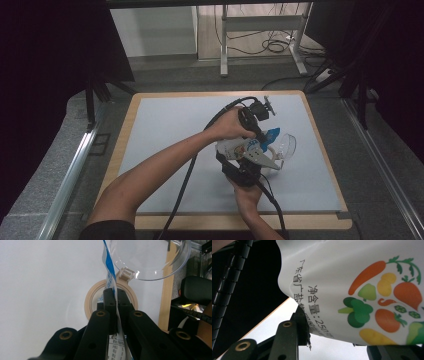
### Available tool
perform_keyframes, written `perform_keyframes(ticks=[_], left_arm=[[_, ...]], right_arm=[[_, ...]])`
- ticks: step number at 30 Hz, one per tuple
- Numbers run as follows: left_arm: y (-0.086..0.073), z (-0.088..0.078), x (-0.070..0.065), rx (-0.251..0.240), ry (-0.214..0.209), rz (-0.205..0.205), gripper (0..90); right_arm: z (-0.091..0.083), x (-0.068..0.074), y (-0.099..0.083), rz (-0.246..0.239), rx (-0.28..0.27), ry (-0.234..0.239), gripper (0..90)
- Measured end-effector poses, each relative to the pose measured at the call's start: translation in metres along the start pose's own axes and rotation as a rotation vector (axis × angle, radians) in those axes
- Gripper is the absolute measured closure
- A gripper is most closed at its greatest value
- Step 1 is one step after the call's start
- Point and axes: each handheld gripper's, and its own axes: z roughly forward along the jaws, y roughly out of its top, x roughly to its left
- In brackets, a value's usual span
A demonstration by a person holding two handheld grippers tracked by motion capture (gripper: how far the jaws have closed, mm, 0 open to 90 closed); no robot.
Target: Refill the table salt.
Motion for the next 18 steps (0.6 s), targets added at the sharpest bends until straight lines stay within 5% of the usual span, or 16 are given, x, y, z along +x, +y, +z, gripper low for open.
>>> perform_keyframes(ticks=[18], left_arm=[[-0.0023, 0.0042, 0.0012, -0.007, -0.003, -0.003, 89.7]], right_arm=[[0.0004, -0.0016, -0.0044, -0.004, 0.003, -0.005, 59.0]])
